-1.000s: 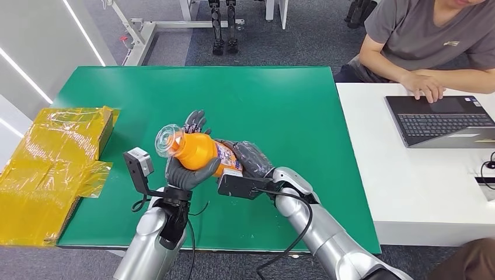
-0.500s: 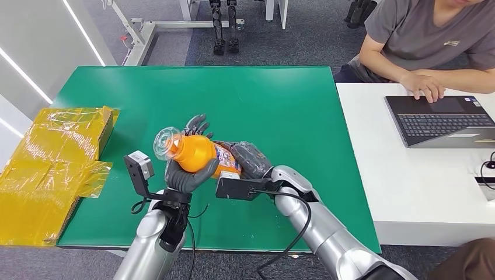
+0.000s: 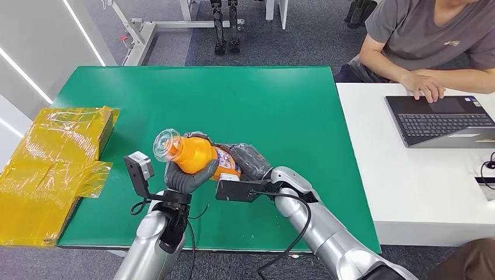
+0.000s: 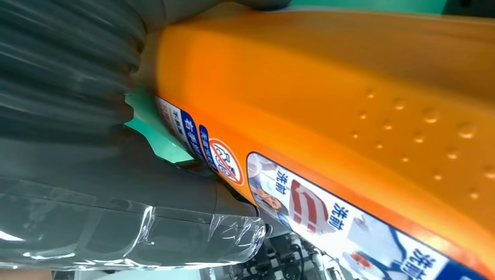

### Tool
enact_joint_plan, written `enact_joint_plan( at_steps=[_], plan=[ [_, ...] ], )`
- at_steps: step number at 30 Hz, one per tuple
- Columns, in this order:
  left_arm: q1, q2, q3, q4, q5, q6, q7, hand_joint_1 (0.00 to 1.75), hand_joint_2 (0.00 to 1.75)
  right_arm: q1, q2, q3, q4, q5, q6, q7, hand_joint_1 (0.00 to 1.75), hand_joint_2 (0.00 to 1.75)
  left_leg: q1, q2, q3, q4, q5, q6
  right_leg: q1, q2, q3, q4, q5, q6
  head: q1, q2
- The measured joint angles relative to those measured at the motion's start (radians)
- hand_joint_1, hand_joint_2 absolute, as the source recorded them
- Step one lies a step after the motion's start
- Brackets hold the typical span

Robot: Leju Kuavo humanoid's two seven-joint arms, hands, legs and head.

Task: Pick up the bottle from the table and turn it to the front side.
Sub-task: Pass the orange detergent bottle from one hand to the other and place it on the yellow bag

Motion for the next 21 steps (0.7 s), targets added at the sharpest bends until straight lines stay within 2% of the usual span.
enact_joint_plan(
  at_steps=[2,8,12,16,18,21],
  plan=[
    [0.001,0.000,0.000,-0.004,-0.001,0.000,0.001,1.75,1.75,0.006,0.000,0.001,-0.001,-0.006,-0.013,0.002,0.00,1.75,0.000,0.000,0.000,0.000,0.000,0.000,0.000,0.000,0.000,0.000,0.000,0.000,0.000,0.000],
    [0.003,0.000,0.000,-0.020,-0.005,0.004,0.003,1.75,1.75,0.047,0.000,-0.003,-0.036,-0.038,-0.093,0.015,0.00,1.75,0.000,0.000,0.000,0.000,0.000,0.000,0.000,0.000,0.000,0.000,0.000,0.000,0.000,0.000],
    [0.003,0.000,0.001,-0.040,-0.012,0.022,0.001,1.75,1.75,0.106,0.000,-0.023,-0.114,-0.068,-0.176,0.020,0.00,1.75,0.000,0.000,0.000,0.000,0.000,0.000,0.000,0.000,0.000,0.000,0.000,0.000,0.000,0.000],
    [0.004,0.001,0.001,-0.057,-0.015,0.027,0.000,1.75,1.75,0.151,0.000,-0.043,-0.185,-0.083,-0.213,0.017,0.00,1.75,0.000,0.000,0.000,0.000,0.000,0.000,0.000,0.000,0.000,0.000,0.000,0.000,0.000,0.000],
    [0.004,0.002,0.001,-0.064,-0.018,0.034,-0.001,1.75,1.75,0.173,0.000,-0.055,-0.220,-0.101,-0.249,-0.006,0.00,1.75,0.000,0.000,0.000,0.000,0.000,0.000,0.000,-0.001,0.000,0.000,0.000,0.000,0.000,0.000],
    [0.004,0.006,0.006,-0.075,-0.033,0.054,-0.009,1.75,1.75,0.241,0.000,-0.092,-0.320,-0.178,-0.400,-0.109,0.00,1.75,0.000,-0.002,-0.001,0.000,0.000,0.000,0.000,-0.003,0.000,0.000,0.000,0.000,0.000,0.000]
  ],
)
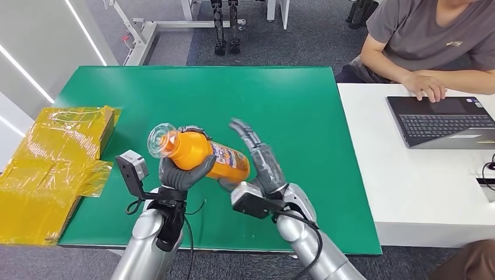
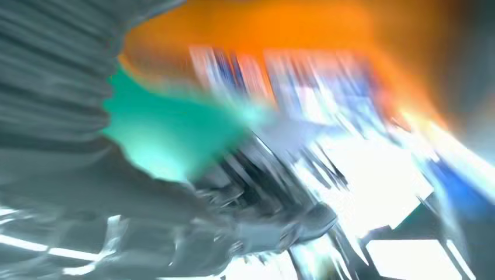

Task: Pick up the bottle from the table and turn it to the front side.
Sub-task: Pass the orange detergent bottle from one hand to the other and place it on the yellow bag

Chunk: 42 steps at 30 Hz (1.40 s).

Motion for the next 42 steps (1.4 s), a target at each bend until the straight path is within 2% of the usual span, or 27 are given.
enact_joint_plan(
  at_steps=[3,6,11,15,21,25,29,36,42],
  plan=[
    [-0.001,0.007,0.009,-0.017,-0.052,0.041,-0.001,1.75,1.75,0.077,0.000,-0.033,-0.126,-0.091,-0.126,-0.084,0.00,1.75,0.000,0.001,0.000,0.000,0.000,0.000,0.000,0.001,0.000,0.000,0.000,0.000,0.000,0.000],
    [-0.003,0.016,0.020,-0.034,-0.132,0.096,0.000,1.75,1.75,0.145,-0.001,-0.045,-0.246,-0.167,-0.215,-0.130,0.00,1.75,0.000,0.001,0.000,0.000,-0.001,0.000,0.000,0.001,0.000,0.000,0.000,0.000,0.000,0.000],
    [-0.003,0.043,0.043,-0.059,-0.169,0.083,-0.008,1.75,1.75,0.219,-0.004,-0.045,-0.379,-0.189,-0.264,-0.139,0.00,1.75,0.000,0.001,0.000,-0.001,-0.001,0.000,0.000,0.001,0.000,0.000,0.000,0.000,0.000,0.000],
    [-0.011,0.079,0.056,-0.064,-0.316,0.142,0.007,1.75,1.75,0.248,-0.009,-0.044,-0.433,-0.198,-0.284,-0.140,0.00,1.75,0.000,0.001,0.000,-0.001,0.000,0.000,0.000,0.001,0.000,0.000,0.000,0.000,0.000,0.000],
    [-0.033,0.163,0.068,-0.062,-0.672,0.311,0.046,1.75,1.75,0.280,-0.016,-0.043,-0.478,-0.200,-0.296,-0.140,0.00,1.75,0.000,0.001,0.000,-0.001,0.000,0.000,0.000,0.002,0.000,0.000,0.000,0.000,0.000,0.000],
    [-0.033,0.219,0.072,-0.057,-0.835,0.415,0.066,1.75,1.75,0.292,-0.022,-0.043,-0.499,-0.209,-0.277,-0.140,0.00,1.75,0.000,0.002,0.000,-0.001,0.000,0.000,0.000,0.002,0.000,0.000,0.000,0.000,0.000,0.000],
    [-0.024,0.278,0.072,-0.042,-1.015,0.498,0.121,1.75,1.75,0.295,-0.027,-0.043,-0.515,-0.231,-0.242,-0.140,0.00,1.75,0.000,0.003,0.000,-0.001,0.000,-0.001,0.000,0.003,0.000,0.000,0.000,0.000,0.000,0.000],
    [0.023,0.368,0.070,-0.016,-1.436,0.590,0.279,1.75,1.75,0.299,-0.031,-0.041,-0.533,-0.225,-0.215,-0.140,0.00,1.75,0.000,0.003,0.000,-0.001,0.000,-0.001,0.000,0.003,-0.001,0.000,0.000,0.000,0.000,0.000],
    [0.033,0.432,0.067,0.020,-1.585,0.588,0.366,1.75,1.75,0.293,-0.031,-0.041,-0.536,-0.219,-0.183,-0.140,0.00,1.75,0.000,0.003,0.001,-0.001,0.000,-0.001,0.000,0.003,-0.001,0.000,0.000,0.000,0.000,0.000]
  ],
)
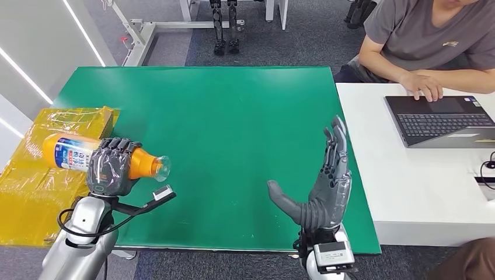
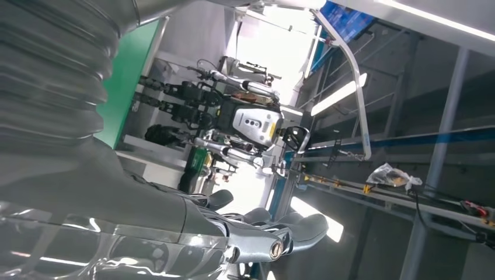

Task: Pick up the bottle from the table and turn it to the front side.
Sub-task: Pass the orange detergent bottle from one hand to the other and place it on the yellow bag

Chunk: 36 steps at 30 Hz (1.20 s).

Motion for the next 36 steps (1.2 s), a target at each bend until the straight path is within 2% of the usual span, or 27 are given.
enact_joint_plan(
  at_steps=[4,13,19,25,36],
  plan=[
    [-0.033,0.029,-0.002,0.073,-0.015,-0.015,-0.002,1.75,1.75,-0.004,0.000,0.000,0.000,-0.005,0.014,0.000,0.00,1.75,0.000,0.000,0.000,0.000,0.000,0.000,0.000,0.000,0.000,0.000,0.000,0.000,0.000,0.000],
    [-0.219,0.084,-0.008,0.429,-0.070,-0.110,-0.019,1.75,1.75,-0.023,0.001,0.002,0.008,-0.023,0.066,0.000,0.00,1.75,0.000,0.001,0.001,0.000,0.001,0.000,0.000,0.001,0.000,0.001,0.001,-0.001,0.000,0.000],
    [-0.277,0.088,-0.012,0.590,-0.078,-0.171,-0.023,1.75,1.75,-0.038,0.001,0.002,0.025,-0.027,0.095,0.000,0.00,1.75,0.000,0.001,0.000,0.000,0.001,0.000,0.000,0.000,0.000,0.000,0.001,-0.001,0.000,0.000],
    [-0.347,0.089,-0.029,0.705,-0.080,-0.277,-0.055,1.75,1.75,-0.042,0.001,0.002,0.033,-0.035,0.075,0.000,0.00,1.75,0.000,0.000,0.000,0.000,0.001,0.000,0.000,0.000,0.000,0.000,0.001,-0.001,0.000,0.000],
    [-0.464,0.083,-0.058,0.840,-0.085,-0.373,-0.084,1.73,1.75,-0.041,0.001,0.002,0.034,-0.039,0.046,0.000,0.00,1.75,0.000,0.000,0.001,0.000,0.001,0.000,0.000,0.000,0.000,0.001,0.001,-0.001,0.000,0.000]
  ],
)
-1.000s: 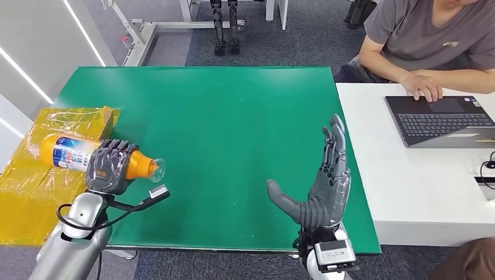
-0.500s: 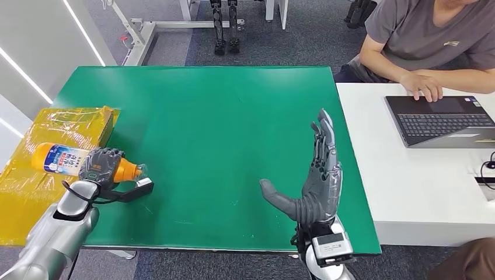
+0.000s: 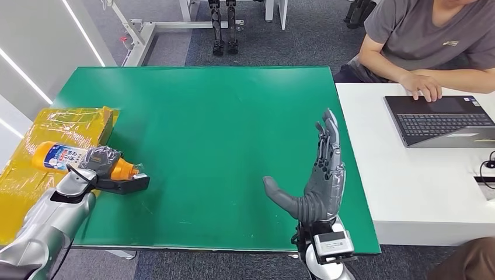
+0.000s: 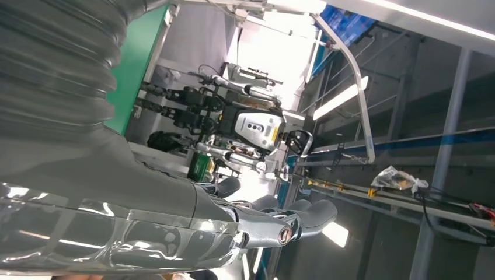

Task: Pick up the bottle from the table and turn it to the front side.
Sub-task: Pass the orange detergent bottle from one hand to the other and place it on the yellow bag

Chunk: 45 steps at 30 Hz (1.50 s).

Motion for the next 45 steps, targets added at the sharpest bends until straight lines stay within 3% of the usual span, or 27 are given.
enact_joint_plan(
  at_steps=[4,5,8,9,17,32,42,45],
  plan=[
    [-0.029,-0.019,-0.013,0.031,0.003,-0.007,-0.012,1.52,1.75,0.001,0.000,0.000,0.000,0.001,0.000,0.000,0.00,1.75,0.000,0.000,0.000,0.000,0.000,0.000,0.000,0.000,0.000,0.000,0.000,0.000,0.000,0.000],
    [-0.036,-0.024,-0.015,0.037,0.005,-0.011,-0.014,1.27,1.75,0.001,0.000,0.000,0.000,0.002,0.000,0.000,0.00,1.75,0.000,0.000,0.000,0.000,0.000,0.000,0.000,0.000,0.000,0.000,0.000,0.000,0.000,0.000],
    [-0.053,-0.041,-0.016,0.053,0.010,-0.025,-0.014,0.14,1.75,0.001,0.000,0.000,0.000,0.008,0.000,0.000,0.00,1.75,0.000,0.000,0.000,0.000,0.000,0.000,0.000,0.000,0.000,0.000,0.000,0.000,0.000,0.000],
    [-0.057,-0.045,-0.017,0.058,0.011,-0.030,-0.014,0.00,1.75,0.001,0.000,0.000,0.000,0.009,0.000,0.000,0.00,1.75,0.000,0.000,0.000,0.000,0.000,0.000,0.000,0.000,0.000,0.000,0.000,0.000,0.000,0.000],
    [-0.075,-0.058,-0.017,0.087,0.044,-0.078,-0.013,0.00,1.75,0.003,0.003,-0.005,0.000,0.021,0.012,0.003,0.00,1.75,0.000,0.000,0.000,0.000,0.000,0.000,0.000,0.000,0.000,0.000,0.000,0.000,0.000,0.000],
    [-0.074,-0.057,-0.015,0.094,0.084,-0.063,-0.021,0.00,1.75,0.017,0.005,-0.015,0.031,0.029,0.030,0.006,0.00,1.75,0.000,0.000,0.000,0.000,0.000,0.000,0.000,-0.001,0.001,0.000,0.000,0.000,0.000,0.000],
    [-0.008,-0.047,0.041,0.091,0.206,0.126,-0.079,0.00,1.75,0.058,0.005,-0.024,0.031,0.014,0.065,0.016,0.00,1.75,0.000,0.001,0.000,0.000,0.000,0.000,0.000,0.001,0.000,0.000,0.000,0.000,0.000,0.000],
    [0.006,-0.046,0.058,0.089,0.216,0.145,-0.084,0.00,1.75,0.060,0.005,-0.025,0.031,0.011,0.073,0.019,0.00,1.75,0.000,0.000,0.000,0.000,0.000,0.000,0.000,0.000,0.001,0.000,0.000,0.000,0.000,0.000]
  ],
)
